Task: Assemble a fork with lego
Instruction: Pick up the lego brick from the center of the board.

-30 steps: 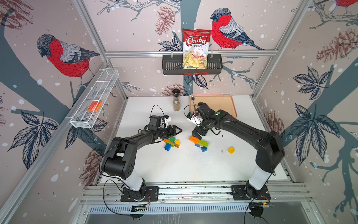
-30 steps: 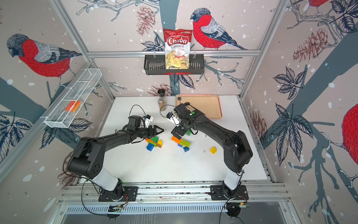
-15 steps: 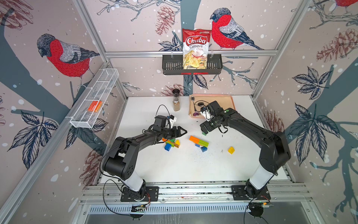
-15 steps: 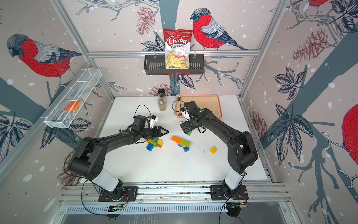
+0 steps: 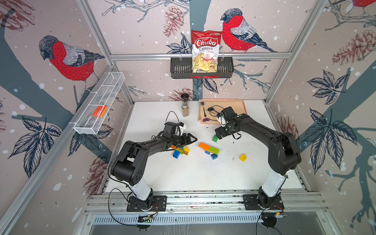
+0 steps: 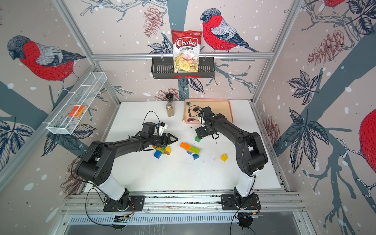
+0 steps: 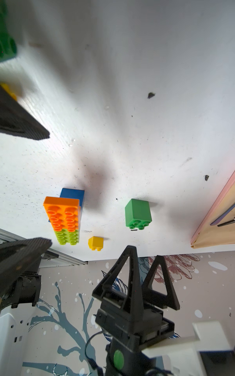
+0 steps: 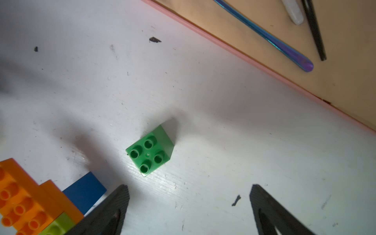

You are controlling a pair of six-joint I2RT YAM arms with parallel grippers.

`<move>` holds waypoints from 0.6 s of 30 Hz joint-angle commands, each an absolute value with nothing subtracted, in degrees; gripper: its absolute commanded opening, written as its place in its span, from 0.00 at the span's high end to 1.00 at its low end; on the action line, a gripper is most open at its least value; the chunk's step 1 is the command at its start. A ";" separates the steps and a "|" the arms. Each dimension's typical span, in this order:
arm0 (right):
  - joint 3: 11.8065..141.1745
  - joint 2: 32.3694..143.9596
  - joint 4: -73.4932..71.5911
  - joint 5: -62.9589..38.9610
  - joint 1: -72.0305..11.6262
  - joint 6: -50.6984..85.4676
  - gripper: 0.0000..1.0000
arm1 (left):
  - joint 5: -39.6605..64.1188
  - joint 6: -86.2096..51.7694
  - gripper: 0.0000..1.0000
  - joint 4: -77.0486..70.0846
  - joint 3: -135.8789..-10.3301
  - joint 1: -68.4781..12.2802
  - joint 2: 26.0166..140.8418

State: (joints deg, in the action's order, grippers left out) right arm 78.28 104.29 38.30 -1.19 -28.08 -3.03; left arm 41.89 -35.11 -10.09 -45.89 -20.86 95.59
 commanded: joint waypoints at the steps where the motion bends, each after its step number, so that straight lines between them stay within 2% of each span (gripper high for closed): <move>1: 79.01 105.64 35.88 -3.32 -28.56 -4.91 0.09 | 42.14 -36.38 0.25 -12.56 -45.97 -21.09 95.91; 15: 80.51 111.23 36.40 -5.72 -31.02 -9.53 0.29 | 42.49 -37.11 0.28 -12.79 -45.88 -21.36 97.58; 18: 80.68 111.87 36.56 -5.63 -31.36 -9.68 0.39 | 42.76 -37.09 0.28 -13.01 -45.93 -21.36 97.90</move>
